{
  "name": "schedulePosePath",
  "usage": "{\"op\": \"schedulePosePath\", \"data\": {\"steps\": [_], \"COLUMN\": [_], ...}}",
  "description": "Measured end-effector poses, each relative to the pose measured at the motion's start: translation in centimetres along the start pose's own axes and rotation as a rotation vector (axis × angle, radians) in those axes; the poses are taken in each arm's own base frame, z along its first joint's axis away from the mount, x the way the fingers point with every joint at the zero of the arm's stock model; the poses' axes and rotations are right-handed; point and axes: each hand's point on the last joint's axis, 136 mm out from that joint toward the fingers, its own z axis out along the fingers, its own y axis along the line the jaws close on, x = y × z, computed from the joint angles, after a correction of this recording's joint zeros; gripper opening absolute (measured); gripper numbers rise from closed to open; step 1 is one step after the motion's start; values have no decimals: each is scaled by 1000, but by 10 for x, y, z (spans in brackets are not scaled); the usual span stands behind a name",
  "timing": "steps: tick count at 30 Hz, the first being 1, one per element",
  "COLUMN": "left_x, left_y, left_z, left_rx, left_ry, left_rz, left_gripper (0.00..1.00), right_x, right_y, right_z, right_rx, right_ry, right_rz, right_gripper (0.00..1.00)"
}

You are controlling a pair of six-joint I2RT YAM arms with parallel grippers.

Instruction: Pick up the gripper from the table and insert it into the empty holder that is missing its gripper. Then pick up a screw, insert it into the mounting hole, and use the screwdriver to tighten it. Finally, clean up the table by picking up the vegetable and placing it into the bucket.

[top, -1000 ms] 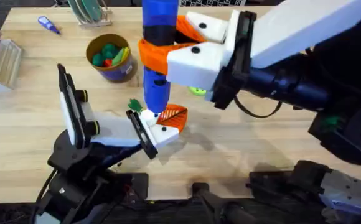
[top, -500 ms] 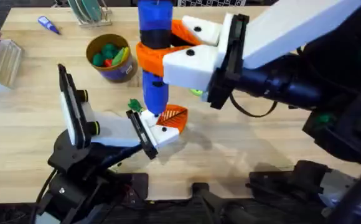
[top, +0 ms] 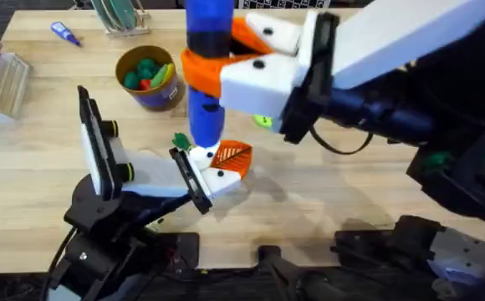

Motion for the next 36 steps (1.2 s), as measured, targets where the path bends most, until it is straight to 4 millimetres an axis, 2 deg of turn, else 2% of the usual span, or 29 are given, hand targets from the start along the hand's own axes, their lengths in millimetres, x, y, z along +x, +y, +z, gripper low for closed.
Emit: {"op": "schedulePosePath", "data": {"steps": [3,11,16,20,29,33,36], "left_x": [0,0,0,0,0,0,0], "left_y": [0,0,0,0,0,0,0], "left_z": [0,0,0,0,0,0,0], "left_rx": [0,0,0,0,0,0,0], "left_ry": [0,0,0,0,0,0,0], "left_rz": [0,0,0,0,0,0,0], "left_gripper": [6,6,6,6,6,6,6], "right_x": [-10,-9,-10,7,72,92,116], "right_y": [1,-4,-21,-63,-193,-240,-270], "right_z": [-2,-5,-10,-23,-89,-109,-122], "right_rx": [-3,6,55,179,572,698,753], "right_ry": [-35,-26,-22,66,463,651,826], "right_rz": [-12,-12,-56,-135,-348,-517,-659], "right_gripper": [88,87,85,84,84,83,83]}}
